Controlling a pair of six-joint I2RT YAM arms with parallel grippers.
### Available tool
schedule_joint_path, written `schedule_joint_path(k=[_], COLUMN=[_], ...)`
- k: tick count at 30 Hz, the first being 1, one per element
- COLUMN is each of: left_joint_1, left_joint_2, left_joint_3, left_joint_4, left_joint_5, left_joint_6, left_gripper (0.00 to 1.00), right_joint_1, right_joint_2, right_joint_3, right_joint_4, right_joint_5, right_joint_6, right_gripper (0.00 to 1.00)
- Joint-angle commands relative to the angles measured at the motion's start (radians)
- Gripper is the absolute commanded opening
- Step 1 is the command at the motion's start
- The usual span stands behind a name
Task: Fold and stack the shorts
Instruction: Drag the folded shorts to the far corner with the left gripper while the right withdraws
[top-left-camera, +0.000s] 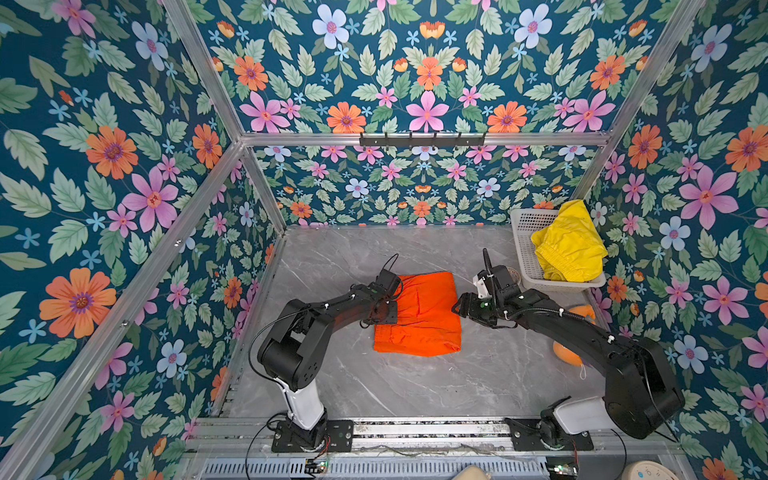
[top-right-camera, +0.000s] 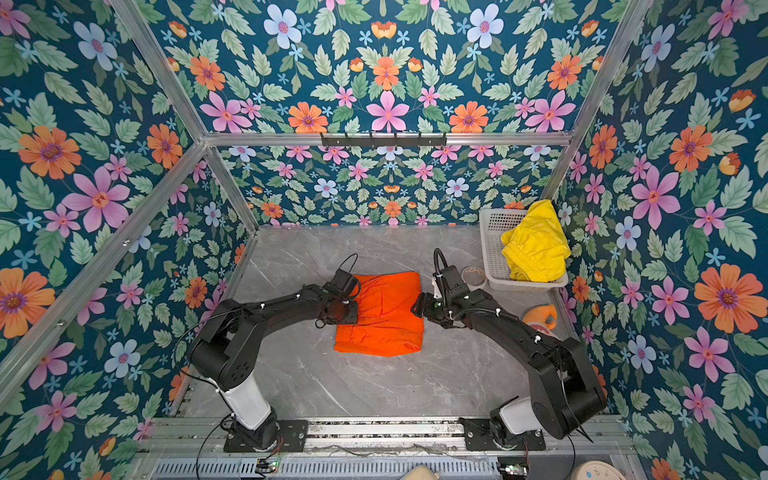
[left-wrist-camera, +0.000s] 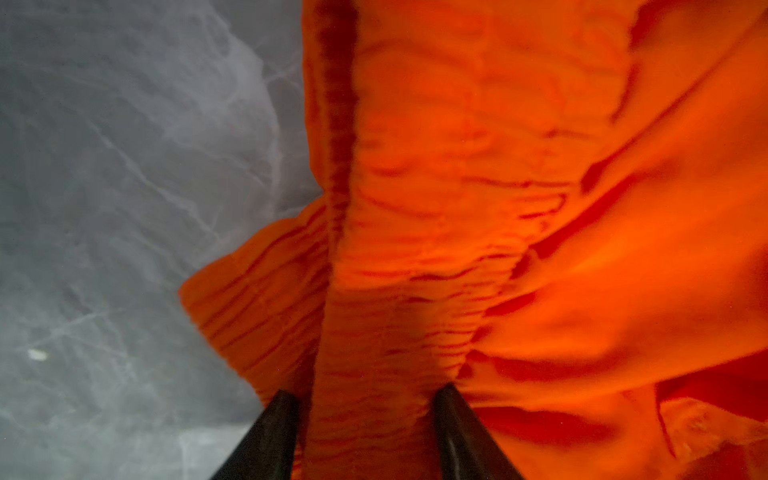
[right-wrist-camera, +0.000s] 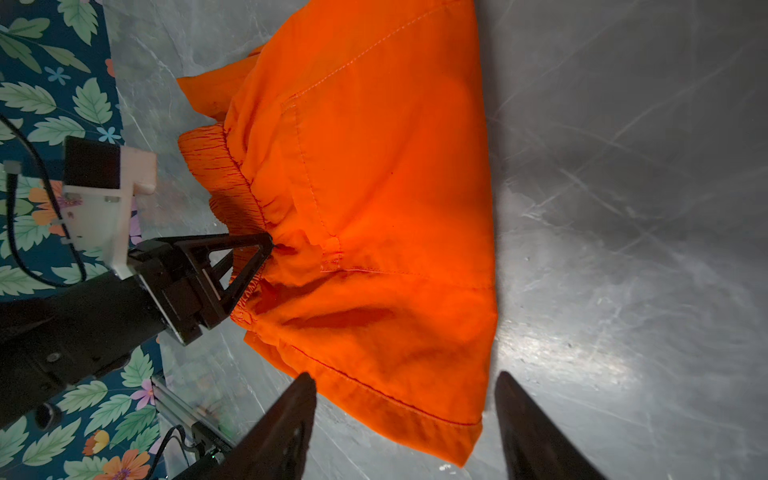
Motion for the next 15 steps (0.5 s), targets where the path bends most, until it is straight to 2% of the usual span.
schedule_joint_path(k=[1,4,9,15], left_joint_1=[0.017,0.057,0.177,0.321], left_joint_2=[0.018,0.03,0.055,0.147], left_joint_3=[-0.004,0.002,0.05,0.212], left_joint_4=[-0.031,-0.045,-0.068,-0.134], left_joint_5=[-0.042,-0.061,-0.075,-0.09], left_joint_6=[0.055,0.102,0.201,0.415], left_gripper=[0.47,0.38,0.3,0.26], right_joint_1=[0.001,-0.002,-0.009,-0.012], right_joint_2=[-0.022,-0.044,-0.083,-0.149], right_joint_3=[-0.012,-0.027,-0.058,-0.109], right_joint_4=[-0.001,-0.003,-0.013,-0.004], right_joint_5=[0.026,0.032,0.048,0.068], right_joint_6=[0.009,0.006,0.004,0.018], right_gripper=[0.68,0.68,0.68,0.68])
